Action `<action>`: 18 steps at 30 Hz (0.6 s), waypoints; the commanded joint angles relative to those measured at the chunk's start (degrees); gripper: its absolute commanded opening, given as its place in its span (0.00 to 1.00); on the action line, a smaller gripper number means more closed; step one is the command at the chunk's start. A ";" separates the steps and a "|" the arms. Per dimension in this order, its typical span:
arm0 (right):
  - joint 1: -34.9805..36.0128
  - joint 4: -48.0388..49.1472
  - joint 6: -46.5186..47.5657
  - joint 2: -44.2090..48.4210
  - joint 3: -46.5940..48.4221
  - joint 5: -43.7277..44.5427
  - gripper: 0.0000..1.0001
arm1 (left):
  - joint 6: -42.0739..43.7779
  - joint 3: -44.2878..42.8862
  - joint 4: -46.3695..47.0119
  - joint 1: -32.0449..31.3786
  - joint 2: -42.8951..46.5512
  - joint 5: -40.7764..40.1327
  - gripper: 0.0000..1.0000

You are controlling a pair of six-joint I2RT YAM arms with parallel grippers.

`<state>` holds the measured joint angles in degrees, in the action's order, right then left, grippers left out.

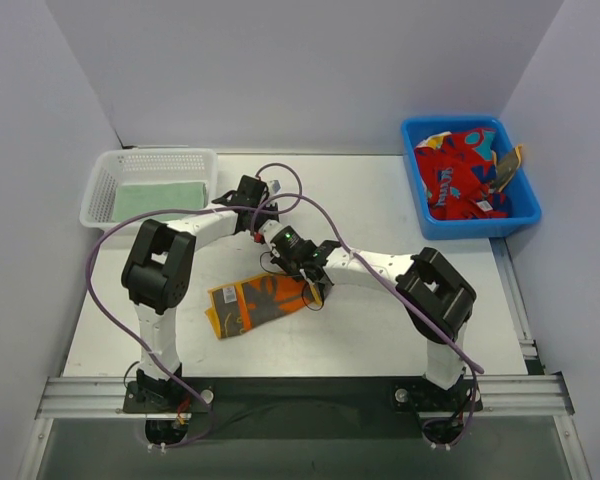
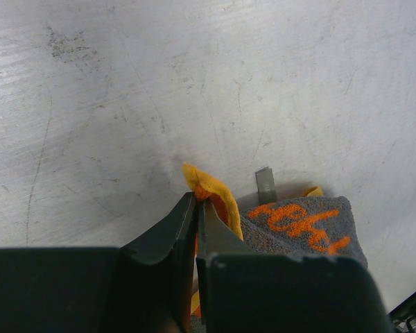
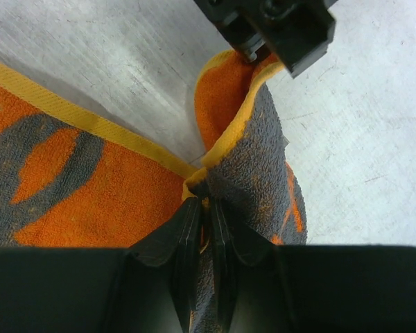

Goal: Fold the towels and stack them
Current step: Flatten out the crumpled towel

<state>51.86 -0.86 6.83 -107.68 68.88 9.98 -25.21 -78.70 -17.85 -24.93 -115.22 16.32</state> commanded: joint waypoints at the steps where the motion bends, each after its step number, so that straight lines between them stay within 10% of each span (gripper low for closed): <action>1: 0.61 -1.94 -0.94 -0.43 -0.77 1.18 0.13 | 0.78 -2.16 0.09 0.23 0.87 -0.06 0.00; 10: 2.46 -4.58 -0.94 -1.21 0.37 1.18 0.24 | 0.78 -2.16 0.18 0.23 0.87 -0.06 0.00; 18: 2.90 -5.29 -0.33 -1.92 0.90 4.61 0.14 | 0.87 -2.25 0.09 0.32 0.87 -0.14 0.00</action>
<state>54.52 -4.01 6.24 -109.60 68.88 11.20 -25.21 -78.70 -17.85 -24.93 -115.22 16.32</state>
